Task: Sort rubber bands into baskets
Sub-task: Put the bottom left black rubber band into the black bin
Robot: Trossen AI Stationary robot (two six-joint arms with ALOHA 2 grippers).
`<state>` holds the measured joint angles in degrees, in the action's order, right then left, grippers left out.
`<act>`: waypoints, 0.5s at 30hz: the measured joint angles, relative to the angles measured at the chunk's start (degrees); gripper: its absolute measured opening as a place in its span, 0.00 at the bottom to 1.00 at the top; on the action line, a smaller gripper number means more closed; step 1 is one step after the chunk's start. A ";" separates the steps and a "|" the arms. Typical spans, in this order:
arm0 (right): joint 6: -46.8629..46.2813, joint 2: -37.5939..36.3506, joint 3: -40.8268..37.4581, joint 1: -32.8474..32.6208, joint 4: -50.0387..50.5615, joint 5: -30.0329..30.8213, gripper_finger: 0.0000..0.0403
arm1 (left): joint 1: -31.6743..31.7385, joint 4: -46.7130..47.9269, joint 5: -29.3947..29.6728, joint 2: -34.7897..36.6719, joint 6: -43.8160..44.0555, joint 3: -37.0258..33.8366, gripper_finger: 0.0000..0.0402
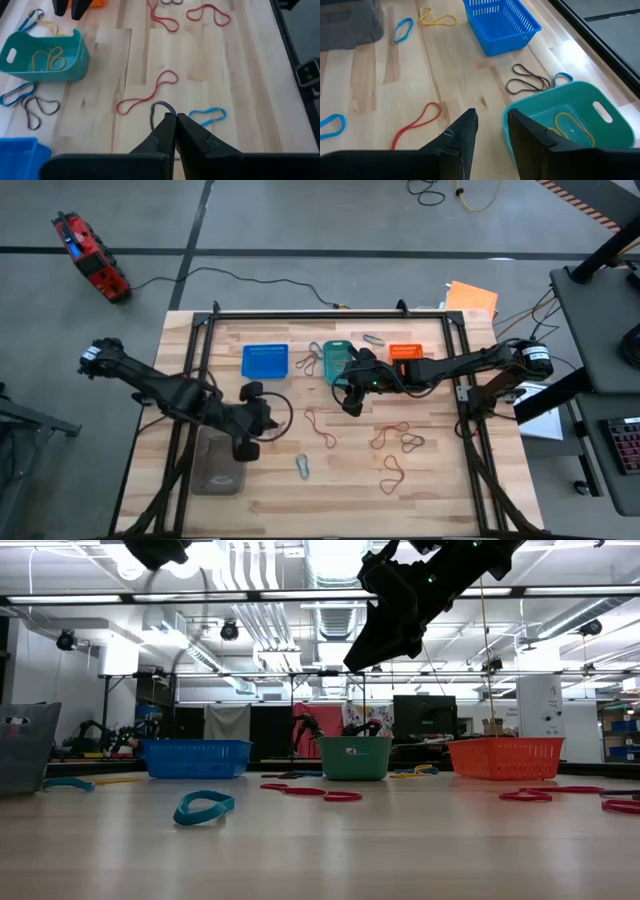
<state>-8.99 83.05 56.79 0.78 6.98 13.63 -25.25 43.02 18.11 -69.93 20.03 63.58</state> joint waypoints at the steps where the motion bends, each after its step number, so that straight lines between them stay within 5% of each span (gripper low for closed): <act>1: 0.02 0.00 -0.06 0.00 0.00 0.00 0.25 | -0.46 1.81 0.00 0.00 0.07 1.30 0.00; 8: 0.06 0.00 -0.80 0.00 -0.05 0.00 0.23 | -5.22 11.65 -3.52 0.17 1.04 10.37 0.00; 15: 0.13 0.00 -2.59 0.00 -3.18 -0.01 0.21 | -10.18 24.43 -7.19 0.22 10.84 16.07 0.00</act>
<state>-8.86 83.05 54.21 0.78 3.80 13.62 -35.43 67.45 10.92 -69.71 30.87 79.65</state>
